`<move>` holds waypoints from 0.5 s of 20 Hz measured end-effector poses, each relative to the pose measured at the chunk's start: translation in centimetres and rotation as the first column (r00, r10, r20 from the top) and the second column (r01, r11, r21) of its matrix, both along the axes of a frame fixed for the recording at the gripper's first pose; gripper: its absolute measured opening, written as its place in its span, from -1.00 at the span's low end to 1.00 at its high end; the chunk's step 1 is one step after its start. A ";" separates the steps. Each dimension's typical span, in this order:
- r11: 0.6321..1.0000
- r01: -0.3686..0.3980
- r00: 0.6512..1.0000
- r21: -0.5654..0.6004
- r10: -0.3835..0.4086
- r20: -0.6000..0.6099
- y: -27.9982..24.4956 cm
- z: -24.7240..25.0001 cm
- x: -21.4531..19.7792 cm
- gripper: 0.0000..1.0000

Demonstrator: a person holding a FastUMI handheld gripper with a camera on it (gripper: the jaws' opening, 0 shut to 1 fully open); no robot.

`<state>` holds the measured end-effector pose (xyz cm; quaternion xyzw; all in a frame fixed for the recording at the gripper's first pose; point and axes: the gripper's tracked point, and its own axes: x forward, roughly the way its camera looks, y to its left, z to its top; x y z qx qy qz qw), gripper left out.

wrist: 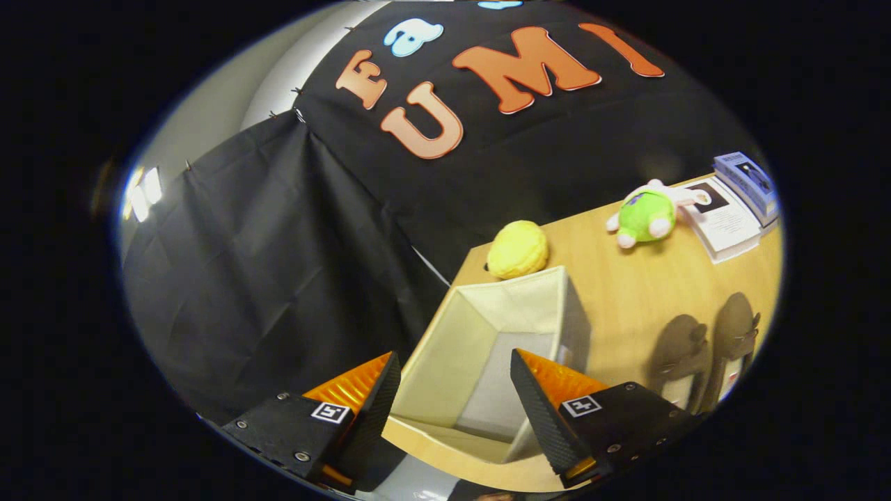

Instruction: Open the storage box then place both shoes into the box .Put the left shoe in first, then the right shoe, with the right side of both shoes facing outward in a uniform manner.

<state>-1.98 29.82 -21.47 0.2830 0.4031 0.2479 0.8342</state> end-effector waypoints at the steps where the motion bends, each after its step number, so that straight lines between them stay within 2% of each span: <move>1: 0.999 0.012 1.000 -0.037 -0.012 -0.008 -1.8 -0.9 0.0 0.88; 7: 0.978 0.048 0.995 -0.203 -0.064 -0.073 -10.1 -6.2 -1.1 0.86; 10: 0.971 0.048 0.991 -0.232 -0.075 -0.112 -12.7 -8.4 -1.8 0.67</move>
